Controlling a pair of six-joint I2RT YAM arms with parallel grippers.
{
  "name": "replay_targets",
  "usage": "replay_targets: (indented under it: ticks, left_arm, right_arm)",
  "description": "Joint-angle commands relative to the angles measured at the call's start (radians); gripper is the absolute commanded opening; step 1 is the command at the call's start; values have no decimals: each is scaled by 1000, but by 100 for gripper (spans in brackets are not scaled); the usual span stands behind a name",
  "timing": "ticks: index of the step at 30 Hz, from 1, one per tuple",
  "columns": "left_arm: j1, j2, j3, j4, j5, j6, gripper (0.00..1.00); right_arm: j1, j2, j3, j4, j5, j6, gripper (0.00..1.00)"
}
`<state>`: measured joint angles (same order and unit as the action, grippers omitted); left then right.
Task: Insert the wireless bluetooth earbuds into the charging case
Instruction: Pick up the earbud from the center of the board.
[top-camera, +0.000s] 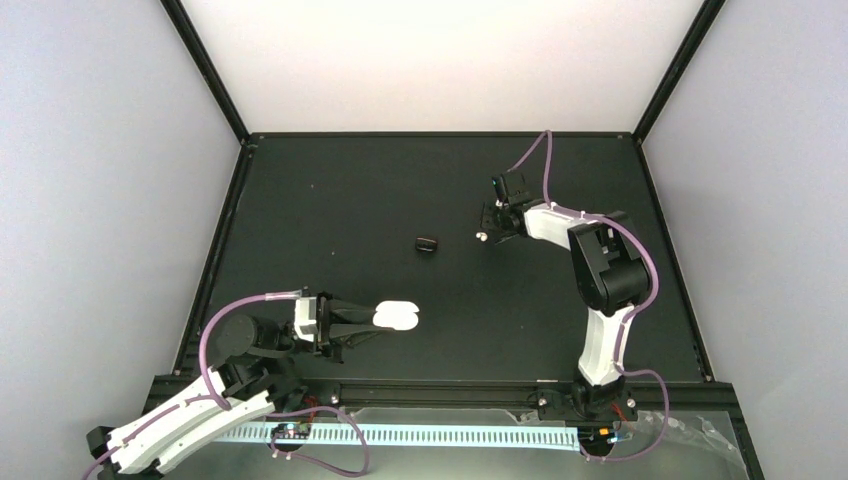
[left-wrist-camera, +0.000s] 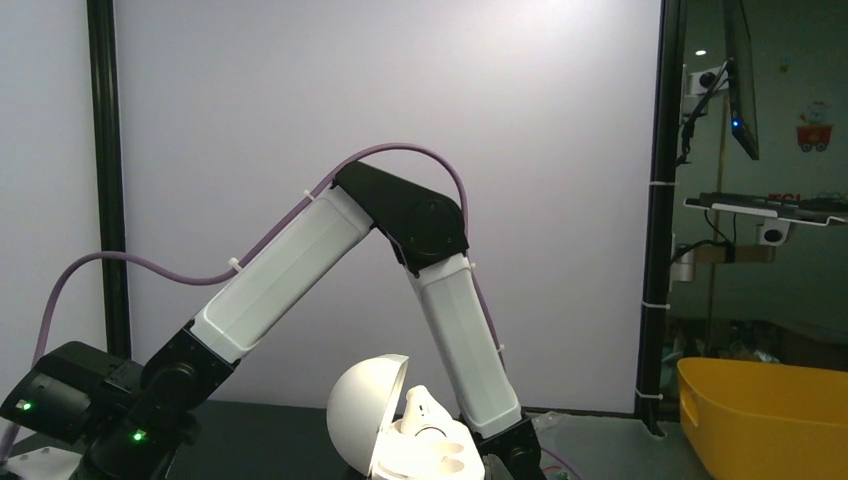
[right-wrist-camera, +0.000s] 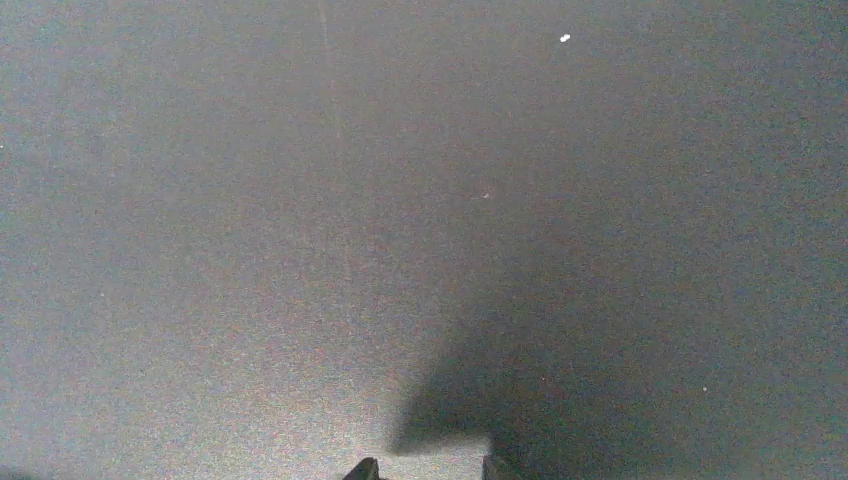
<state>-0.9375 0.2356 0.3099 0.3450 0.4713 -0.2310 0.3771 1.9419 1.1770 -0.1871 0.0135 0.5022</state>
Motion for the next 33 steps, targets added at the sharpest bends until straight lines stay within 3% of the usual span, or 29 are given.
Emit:
replay_targets:
  ticks: [1,20,33]
  left_arm:
    - [-3,-5,0,14,-4,3,2]
    - [-5,4,-12,43,8,-4,1]
    - [-4,11,-12,46,16,-3,1]
  right_arm:
    - [12,-18,-20,-15,-21,-16,26]
    - [38,-83,-84,-1,-47,0,26]
    - [67,-60,-62,-24,-58,-21,12]
